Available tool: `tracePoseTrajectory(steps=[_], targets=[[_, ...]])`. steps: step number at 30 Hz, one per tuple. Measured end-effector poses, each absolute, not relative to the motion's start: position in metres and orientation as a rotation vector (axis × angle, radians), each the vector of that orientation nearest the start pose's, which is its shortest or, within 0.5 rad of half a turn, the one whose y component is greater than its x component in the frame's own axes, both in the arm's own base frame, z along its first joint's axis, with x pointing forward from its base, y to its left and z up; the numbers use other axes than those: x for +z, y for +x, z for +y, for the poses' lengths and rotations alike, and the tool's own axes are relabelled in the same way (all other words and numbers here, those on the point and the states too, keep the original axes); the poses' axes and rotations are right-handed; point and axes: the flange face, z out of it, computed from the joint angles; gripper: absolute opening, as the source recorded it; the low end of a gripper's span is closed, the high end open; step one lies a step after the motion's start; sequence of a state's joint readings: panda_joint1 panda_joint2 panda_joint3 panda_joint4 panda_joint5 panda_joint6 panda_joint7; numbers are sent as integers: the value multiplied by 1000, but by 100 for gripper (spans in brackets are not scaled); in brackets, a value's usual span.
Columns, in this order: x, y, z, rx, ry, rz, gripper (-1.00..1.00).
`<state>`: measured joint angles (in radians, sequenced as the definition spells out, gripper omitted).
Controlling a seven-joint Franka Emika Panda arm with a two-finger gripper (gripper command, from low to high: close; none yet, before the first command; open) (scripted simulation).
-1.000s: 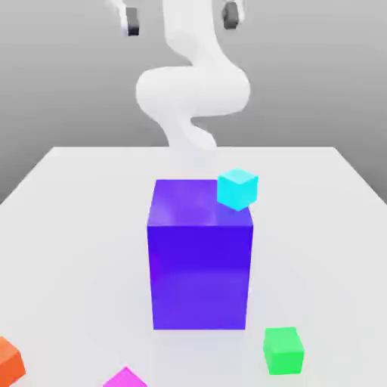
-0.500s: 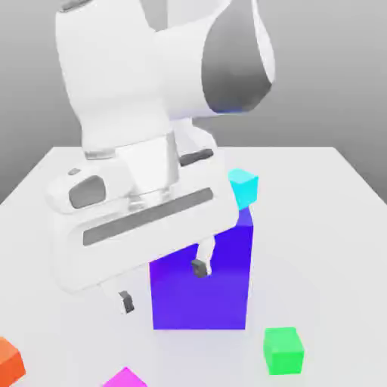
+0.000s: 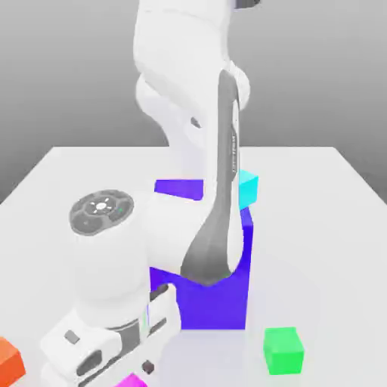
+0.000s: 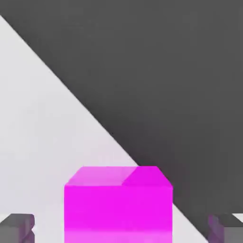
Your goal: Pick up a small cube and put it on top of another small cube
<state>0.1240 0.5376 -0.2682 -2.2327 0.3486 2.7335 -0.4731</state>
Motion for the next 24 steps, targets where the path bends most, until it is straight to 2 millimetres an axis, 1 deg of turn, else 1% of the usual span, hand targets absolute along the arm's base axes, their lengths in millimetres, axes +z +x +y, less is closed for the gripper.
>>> tracePoseTrajectory(steps=[3, 4, 5, 7, 9, 10, 11, 12, 14, 16, 18, 21, 22, 23, 24], targets=[[135, 526, -97, 1, -3140, -68, -100], [129, 526, -98, 2, -3140, -68, -100], [134, 526, -98, 1, -3141, -70, -100], [158, 527, -97, 0, -3142, -72, -100], [187, 530, -95, -21, -3132, -63, -100], [204, 540, -84, -79, -3104, -60, -100], [218, 546, -67, -118, -3081, -99, -100], [227, 547, -48, -134, -3065, -172, -100], [239, 540, -6, -133, -3041, -362, -100], [248, 527, 37, -122, -3010, -576, -100], [256, 509, 77, -114, -2965, -796, -100], [268, 476, 138, -110, -2864, -1140, -100], [262, 465, 145, -80, -2848, -1225, -100], [252, 455, 145, -38, -2842, -1291, -100], [242, 451, 145, -19, -2839, -1323, -100]])
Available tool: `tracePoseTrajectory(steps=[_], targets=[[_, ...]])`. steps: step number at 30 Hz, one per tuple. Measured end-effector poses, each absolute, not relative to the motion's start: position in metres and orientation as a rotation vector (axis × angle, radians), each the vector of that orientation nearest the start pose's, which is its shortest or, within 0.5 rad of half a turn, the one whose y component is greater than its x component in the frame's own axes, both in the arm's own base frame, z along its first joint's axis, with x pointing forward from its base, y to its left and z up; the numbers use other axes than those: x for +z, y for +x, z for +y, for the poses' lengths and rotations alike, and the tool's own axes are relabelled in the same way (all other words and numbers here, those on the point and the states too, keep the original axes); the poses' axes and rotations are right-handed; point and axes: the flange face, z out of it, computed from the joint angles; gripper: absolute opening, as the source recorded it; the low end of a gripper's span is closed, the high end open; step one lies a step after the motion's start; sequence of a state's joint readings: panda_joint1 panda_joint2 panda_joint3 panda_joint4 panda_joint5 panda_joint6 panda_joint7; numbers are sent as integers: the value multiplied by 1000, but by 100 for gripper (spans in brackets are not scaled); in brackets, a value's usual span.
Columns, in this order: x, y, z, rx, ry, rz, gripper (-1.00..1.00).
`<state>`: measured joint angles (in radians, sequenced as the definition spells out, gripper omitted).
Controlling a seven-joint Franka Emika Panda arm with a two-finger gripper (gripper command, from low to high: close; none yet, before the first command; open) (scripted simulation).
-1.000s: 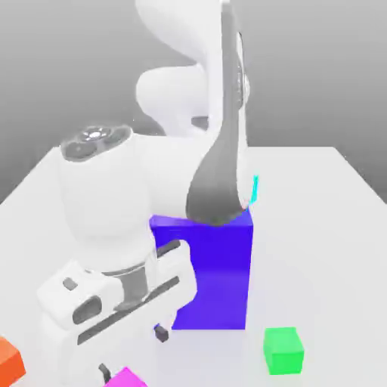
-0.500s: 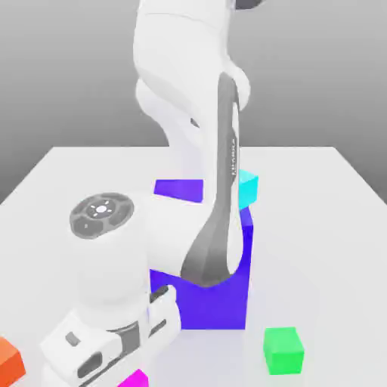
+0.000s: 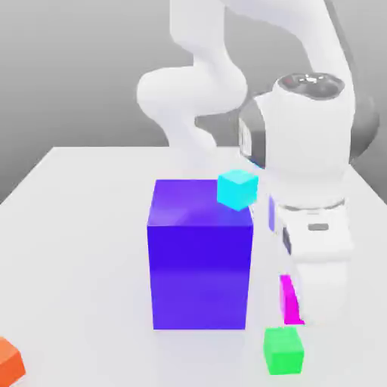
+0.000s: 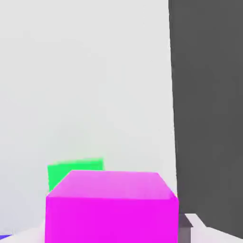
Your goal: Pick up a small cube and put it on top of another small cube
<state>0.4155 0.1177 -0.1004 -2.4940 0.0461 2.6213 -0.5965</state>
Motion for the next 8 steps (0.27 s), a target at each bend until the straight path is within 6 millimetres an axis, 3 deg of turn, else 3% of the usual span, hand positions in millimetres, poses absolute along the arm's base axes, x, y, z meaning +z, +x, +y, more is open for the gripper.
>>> tracePoseTrajectory(steps=[4, 5, 8], targets=[[193, 447, 145, 0, -2834, -1353, -100], [184, 446, 144, 1, -2834, -1353, 100], [184, 446, 144, 1, -2834, -1353, 100]])
